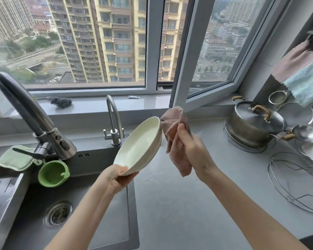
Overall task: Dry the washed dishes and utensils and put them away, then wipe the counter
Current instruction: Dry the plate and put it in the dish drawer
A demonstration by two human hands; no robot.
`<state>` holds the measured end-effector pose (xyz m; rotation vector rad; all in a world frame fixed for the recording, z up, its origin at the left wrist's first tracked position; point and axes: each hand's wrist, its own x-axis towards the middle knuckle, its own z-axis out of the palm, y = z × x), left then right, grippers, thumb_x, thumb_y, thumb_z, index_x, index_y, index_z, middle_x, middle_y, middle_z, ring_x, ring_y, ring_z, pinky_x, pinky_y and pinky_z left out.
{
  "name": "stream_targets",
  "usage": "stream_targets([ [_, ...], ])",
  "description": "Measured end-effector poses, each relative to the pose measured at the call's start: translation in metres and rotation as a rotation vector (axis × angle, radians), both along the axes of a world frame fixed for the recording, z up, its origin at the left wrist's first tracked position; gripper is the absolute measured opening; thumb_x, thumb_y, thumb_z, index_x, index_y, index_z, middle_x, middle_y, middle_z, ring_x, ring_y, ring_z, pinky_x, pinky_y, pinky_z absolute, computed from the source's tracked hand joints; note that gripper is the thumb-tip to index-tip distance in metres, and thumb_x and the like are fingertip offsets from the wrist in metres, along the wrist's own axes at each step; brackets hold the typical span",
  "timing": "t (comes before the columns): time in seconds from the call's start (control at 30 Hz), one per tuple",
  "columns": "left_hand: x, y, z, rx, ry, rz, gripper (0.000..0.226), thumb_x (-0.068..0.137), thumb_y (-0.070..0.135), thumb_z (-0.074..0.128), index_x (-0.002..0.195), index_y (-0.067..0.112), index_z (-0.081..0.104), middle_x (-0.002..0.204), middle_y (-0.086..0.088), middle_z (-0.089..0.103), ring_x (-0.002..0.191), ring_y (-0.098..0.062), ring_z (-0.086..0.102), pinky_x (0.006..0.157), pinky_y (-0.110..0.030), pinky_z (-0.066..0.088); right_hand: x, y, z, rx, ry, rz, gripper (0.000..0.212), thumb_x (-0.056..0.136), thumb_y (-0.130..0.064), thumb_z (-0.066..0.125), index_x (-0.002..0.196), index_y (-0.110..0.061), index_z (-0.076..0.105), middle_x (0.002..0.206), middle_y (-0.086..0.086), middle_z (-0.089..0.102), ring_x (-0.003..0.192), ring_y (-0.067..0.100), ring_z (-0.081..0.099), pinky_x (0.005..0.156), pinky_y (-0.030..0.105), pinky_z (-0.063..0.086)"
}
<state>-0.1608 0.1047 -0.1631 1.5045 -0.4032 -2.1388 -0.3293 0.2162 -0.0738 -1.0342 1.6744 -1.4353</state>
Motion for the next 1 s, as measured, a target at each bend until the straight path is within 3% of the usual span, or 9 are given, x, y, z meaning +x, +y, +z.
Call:
stream_targets([
  [0.07,0.022,0.004,-0.006,-0.018,-0.055,-0.009,0.025,0.092,-0.011,0.038,0.115,-0.003,0.048,0.088,-0.021,0.057,0.075,-0.035,0.058,0.036,-0.04,0.052,-0.002,-0.005,0.012,0.01,0.256,0.027,0.031,0.081,-0.061,0.052,0.092,-0.036,0.064,0.096,-0.009,0.068,0.086,0.023,0.067,0.083,0.046,0.053],
  [0.13,0.045,0.011,-0.007,-0.041,-0.098,0.007,0.022,0.093,-0.011,0.038,0.112,-0.003,0.046,0.086,-0.021,0.057,0.074,-0.033,0.057,0.037,-0.04,0.05,0.001,-0.012,0.026,-0.022,0.351,0.092,0.004,0.085,-0.039,0.062,0.086,-0.035,0.064,0.09,-0.006,0.066,0.081,0.016,0.067,0.077,0.037,0.054],
  [0.23,0.08,0.019,-0.009,-0.076,-0.192,0.031,0.025,0.093,-0.01,0.04,0.117,-0.006,0.046,0.084,-0.02,0.057,0.07,-0.032,0.057,0.033,-0.038,0.05,0.01,-0.025,0.048,-0.043,0.334,0.24,0.019,0.088,-0.011,0.064,0.094,-0.029,0.058,0.081,-0.004,0.067,0.069,0.003,0.064,0.064,0.018,0.049],
  [0.37,0.126,0.026,-0.015,-0.138,-0.41,0.043,0.033,0.092,-0.009,0.044,0.125,-0.012,0.044,0.102,-0.027,0.056,0.068,-0.032,0.056,0.03,-0.036,0.048,0.033,-0.046,0.059,-0.003,0.545,0.397,0.012,0.095,-0.014,0.054,0.094,-0.022,0.063,0.087,-0.004,0.067,0.08,0.008,0.062,0.073,0.02,0.047],
  [0.6,0.2,0.032,-0.026,-0.245,-0.623,0.06,0.029,0.089,-0.01,0.042,0.116,-0.008,0.052,0.097,-0.026,0.061,0.072,-0.036,0.062,0.036,-0.035,0.052,0.081,-0.077,0.087,0.116,0.786,0.598,0.039,0.101,-0.036,0.04,0.1,-0.007,0.066,0.095,0.018,0.068,0.084,0.03,0.061,0.078,0.041,0.048],
  [0.77,0.242,0.034,-0.016,-0.318,-0.703,0.135,0.022,0.086,-0.012,0.04,0.102,-0.007,0.054,0.094,-0.025,0.059,0.073,-0.037,0.057,0.027,-0.031,0.045,0.122,-0.102,0.118,0.002,0.842,0.603,0.04,0.101,-0.032,0.042,0.09,-0.001,0.064,0.078,0.015,0.06,0.073,0.022,0.05,0.066,0.034,0.038],
  [0.83,0.259,0.033,-0.007,-0.353,-0.742,0.174,0.021,0.084,-0.013,0.041,0.098,-0.007,0.056,0.087,-0.022,0.059,0.069,-0.033,0.056,0.029,-0.028,0.044,0.143,-0.114,0.136,-0.086,0.739,0.596,0.036,0.1,-0.031,0.045,0.088,-0.005,0.067,0.077,0.014,0.064,0.07,0.02,0.052,0.064,0.031,0.04],
  [0.9,0.275,0.03,0.003,-0.377,-0.803,0.196,0.022,0.082,-0.01,0.043,0.098,-0.008,0.057,0.085,-0.022,0.06,0.069,-0.034,0.057,0.036,-0.031,0.048,0.163,-0.129,0.156,-0.14,0.6,0.598,0.03,0.098,-0.031,0.05,0.079,-0.018,0.068,0.065,-0.002,0.067,0.063,0.01,0.056,0.06,0.025,0.045],
  [1.0,0.295,0.024,0.025,-0.404,-0.843,0.235,0.019,0.084,-0.009,0.042,0.099,-0.008,0.054,0.08,-0.02,0.058,0.064,-0.033,0.056,0.027,-0.032,0.045,0.196,-0.156,0.184,-0.166,0.498,0.585,0.023,0.094,-0.033,0.056,0.076,-0.024,0.066,0.066,-0.009,0.067,0.063,0.005,0.061,0.065,0.025,0.052],
])
